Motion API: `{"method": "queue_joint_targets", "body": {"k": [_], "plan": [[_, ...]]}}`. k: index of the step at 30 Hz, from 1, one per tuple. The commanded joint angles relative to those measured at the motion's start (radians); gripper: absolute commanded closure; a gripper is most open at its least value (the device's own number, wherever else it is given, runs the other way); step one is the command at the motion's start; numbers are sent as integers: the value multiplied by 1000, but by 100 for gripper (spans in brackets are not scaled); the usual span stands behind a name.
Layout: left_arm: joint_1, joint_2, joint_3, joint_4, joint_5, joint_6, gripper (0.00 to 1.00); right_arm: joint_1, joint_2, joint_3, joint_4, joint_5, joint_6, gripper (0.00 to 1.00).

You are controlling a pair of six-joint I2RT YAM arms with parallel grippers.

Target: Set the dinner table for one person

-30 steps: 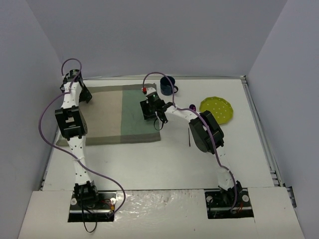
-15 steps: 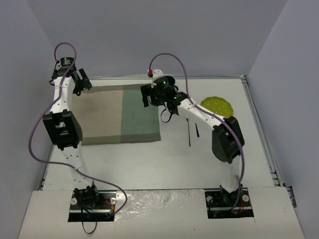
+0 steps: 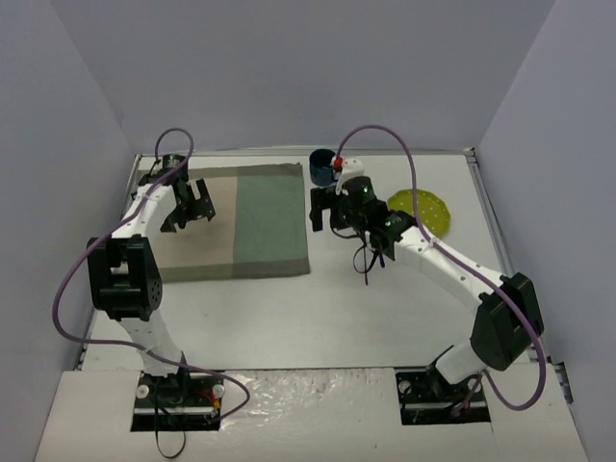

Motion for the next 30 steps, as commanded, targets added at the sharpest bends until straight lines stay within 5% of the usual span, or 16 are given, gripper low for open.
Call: {"method": "queue_joint_targets", "body": {"k": [1, 10, 30], "plan": [[-26, -7, 18, 136, 24, -5, 3, -8, -122, -67, 37, 0, 33, 0], [-78, 123, 80, 224, 8, 31, 3, -24, -170, -185, 37, -24, 41, 0], [-120, 471, 428, 74, 1, 158, 3, -84, -206, -224, 34, -41, 17, 0]]}}
